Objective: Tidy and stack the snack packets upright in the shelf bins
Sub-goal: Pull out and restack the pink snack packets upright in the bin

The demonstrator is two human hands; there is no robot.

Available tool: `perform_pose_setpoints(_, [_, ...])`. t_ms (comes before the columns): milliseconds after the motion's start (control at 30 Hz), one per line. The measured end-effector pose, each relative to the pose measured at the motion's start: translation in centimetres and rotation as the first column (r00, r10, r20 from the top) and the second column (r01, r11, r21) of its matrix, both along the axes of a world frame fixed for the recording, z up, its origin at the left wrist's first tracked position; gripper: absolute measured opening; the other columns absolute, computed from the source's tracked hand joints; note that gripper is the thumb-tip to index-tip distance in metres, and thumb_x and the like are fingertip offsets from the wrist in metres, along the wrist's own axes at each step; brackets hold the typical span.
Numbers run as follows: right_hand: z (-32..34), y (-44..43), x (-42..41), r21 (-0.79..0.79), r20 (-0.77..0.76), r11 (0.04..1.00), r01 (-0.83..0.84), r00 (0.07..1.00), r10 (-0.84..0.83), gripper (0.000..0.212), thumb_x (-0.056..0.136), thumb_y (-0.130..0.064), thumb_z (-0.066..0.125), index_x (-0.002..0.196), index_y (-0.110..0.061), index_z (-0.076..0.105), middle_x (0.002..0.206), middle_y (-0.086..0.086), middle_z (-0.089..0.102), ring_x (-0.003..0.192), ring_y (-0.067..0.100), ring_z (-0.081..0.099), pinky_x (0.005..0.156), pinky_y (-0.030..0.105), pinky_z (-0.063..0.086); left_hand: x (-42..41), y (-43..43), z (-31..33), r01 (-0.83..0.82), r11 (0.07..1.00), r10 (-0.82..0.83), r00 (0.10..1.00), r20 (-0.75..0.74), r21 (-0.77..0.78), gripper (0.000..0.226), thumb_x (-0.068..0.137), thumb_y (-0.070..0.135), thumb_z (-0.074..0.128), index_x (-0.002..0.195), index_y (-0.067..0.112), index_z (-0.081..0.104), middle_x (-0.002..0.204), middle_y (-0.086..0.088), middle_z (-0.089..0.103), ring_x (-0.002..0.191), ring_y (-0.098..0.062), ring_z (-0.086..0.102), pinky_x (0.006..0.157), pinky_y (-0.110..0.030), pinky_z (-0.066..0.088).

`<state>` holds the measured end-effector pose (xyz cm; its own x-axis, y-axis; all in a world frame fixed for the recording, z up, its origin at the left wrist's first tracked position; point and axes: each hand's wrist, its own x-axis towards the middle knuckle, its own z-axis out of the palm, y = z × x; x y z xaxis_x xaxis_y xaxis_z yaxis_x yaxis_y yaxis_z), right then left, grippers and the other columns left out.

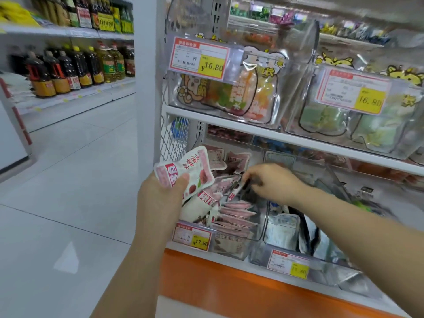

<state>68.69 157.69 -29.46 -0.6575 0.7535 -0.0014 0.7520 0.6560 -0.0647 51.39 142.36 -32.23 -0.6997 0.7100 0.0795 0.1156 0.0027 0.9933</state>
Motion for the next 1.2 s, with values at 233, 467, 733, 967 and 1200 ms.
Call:
perform_pose_setpoints(233, [-1.5, 2.0, -4.5, 0.150, 0.415, 0.984, -0.100, 0.910, 0.029, 0.026, 0.087, -0.016, 0.056, 0.110, -0.024, 0.066, 0.115, 0.004, 0.060, 0.108, 0.025, 0.055, 0.084, 0.029, 0.035, -1.1, 1.2, -0.4, 0.030, 0.999, -0.030, 1.000, 0.004, -0.017, 0.008, 0.089, 0.022, 0.061, 0.093, 0.018, 0.067, 0.079, 0.008, 0.067, 0.059, 0.000, 0.062, 0.040, -0.005, 0.039])
perform_pose_setpoints(467, [-1.8, 2.8, -4.2, 0.331, 0.468, 0.902, -0.278, 0.878, 0.099, 0.016, 0.083, -0.015, 0.055, 0.091, -0.022, 0.066, 0.095, -0.003, 0.064, 0.094, 0.022, 0.058, 0.078, 0.030, 0.037, -1.5, 1.2, -0.8, 0.070, 0.997, -0.071, 0.997, 0.023, 0.010, 0.009, 0.089, 0.023, 0.062, 0.096, 0.021, 0.067, 0.083, 0.012, 0.069, 0.064, 0.005, 0.065, 0.045, -0.008, 0.045])
perform_pose_setpoints(733, [-1.5, -2.3, 1.2, 0.219, -0.474, 0.969, 0.111, 0.880, 0.007, 0.015, 0.087, -0.018, 0.062, 0.077, -0.021, 0.052, 0.078, -0.002, 0.068, 0.067, 0.019, 0.062, 0.059, 0.034, 0.050, -0.3, 1.0, -0.4, 0.102, 0.995, -0.102, 0.994, 0.037, 0.012, 0.020, 0.092, 0.026, 0.057, 0.110, 0.019, 0.063, 0.094, 0.005, 0.070, 0.066, -0.002, 0.067, 0.045, -0.009, 0.045])
perform_pose_setpoints(967, [-0.9, -6.1, 2.6, -0.012, -0.859, 0.945, 0.328, 0.480, -0.177, 0.019, 0.087, -0.022, 0.063, 0.071, -0.024, 0.054, 0.075, -0.010, 0.066, 0.069, 0.020, 0.063, 0.063, 0.039, 0.051, 3.1, 0.8, 0.0, 0.121, 0.992, -0.124, 0.961, 0.247, 0.028, 0.015, 0.095, 0.028, 0.051, 0.107, 0.024, 0.059, 0.096, 0.002, 0.068, 0.078, -0.011, 0.066, 0.052, -0.019, 0.052])
perform_pose_setpoints(1200, [-3.3, -7.1, 3.4, 0.519, -0.410, 0.835, -0.184, 0.803, 0.432, 0.002, 0.087, -0.024, 0.051, 0.088, -0.026, 0.052, 0.101, -0.007, 0.071, 0.071, 0.012, 0.051, 0.066, 0.025, 0.035, 3.8, 0.2, 0.4, 0.340, 0.916, -0.371, 0.521, 0.768, 0.212, 0.038, 0.095, 0.043, 0.043, 0.113, 0.017, 0.063, 0.103, -0.012, 0.072, 0.089, -0.027, 0.069, 0.065, -0.038, 0.055])
